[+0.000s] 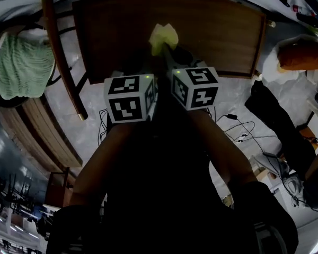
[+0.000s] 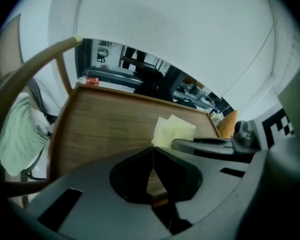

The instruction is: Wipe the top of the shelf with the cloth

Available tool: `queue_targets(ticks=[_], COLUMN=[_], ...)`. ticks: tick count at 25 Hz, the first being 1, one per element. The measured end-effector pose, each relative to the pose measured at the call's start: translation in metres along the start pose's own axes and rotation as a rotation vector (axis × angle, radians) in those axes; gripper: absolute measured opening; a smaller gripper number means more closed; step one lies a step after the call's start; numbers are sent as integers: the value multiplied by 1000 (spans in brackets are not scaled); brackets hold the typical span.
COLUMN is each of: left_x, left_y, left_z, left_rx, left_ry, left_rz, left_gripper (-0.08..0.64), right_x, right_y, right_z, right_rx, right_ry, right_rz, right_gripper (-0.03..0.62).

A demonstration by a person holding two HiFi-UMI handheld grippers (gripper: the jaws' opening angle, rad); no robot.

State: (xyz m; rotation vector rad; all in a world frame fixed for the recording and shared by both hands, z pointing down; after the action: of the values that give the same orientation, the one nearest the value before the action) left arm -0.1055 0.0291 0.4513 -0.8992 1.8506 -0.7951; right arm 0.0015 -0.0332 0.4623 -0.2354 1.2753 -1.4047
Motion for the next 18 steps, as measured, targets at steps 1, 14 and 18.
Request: queue_targets(ticks=[1,14,18], left_x=[-1,-8,-12], left_y=[12,98,95], left_z=[-16,-102,-104], left_rx=[18,56,51], left_ry=[10,57,67], left_rz=[9,55,37], left_gripper=[11,11,11], right_x=[-4,-46,-53], right_y=[-11,-105,-114], right_z=[-19,-156,-160], right_rx=[24,359,367], right_ry=[11,28,20], right_rz=[-7,-172,-216], right_gripper=[41,41,41])
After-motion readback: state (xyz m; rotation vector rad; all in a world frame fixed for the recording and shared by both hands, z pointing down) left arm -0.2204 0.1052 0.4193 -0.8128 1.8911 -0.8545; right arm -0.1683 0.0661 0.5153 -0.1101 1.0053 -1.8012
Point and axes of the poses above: the fingertips, and each gripper's own axes: y backward along the fingers, z to its right, x out of its top, the point moved 7 cm from there along y, backward along the fingers, and after that the axes turned 5 degrees about -y, right-handed, at the moved point
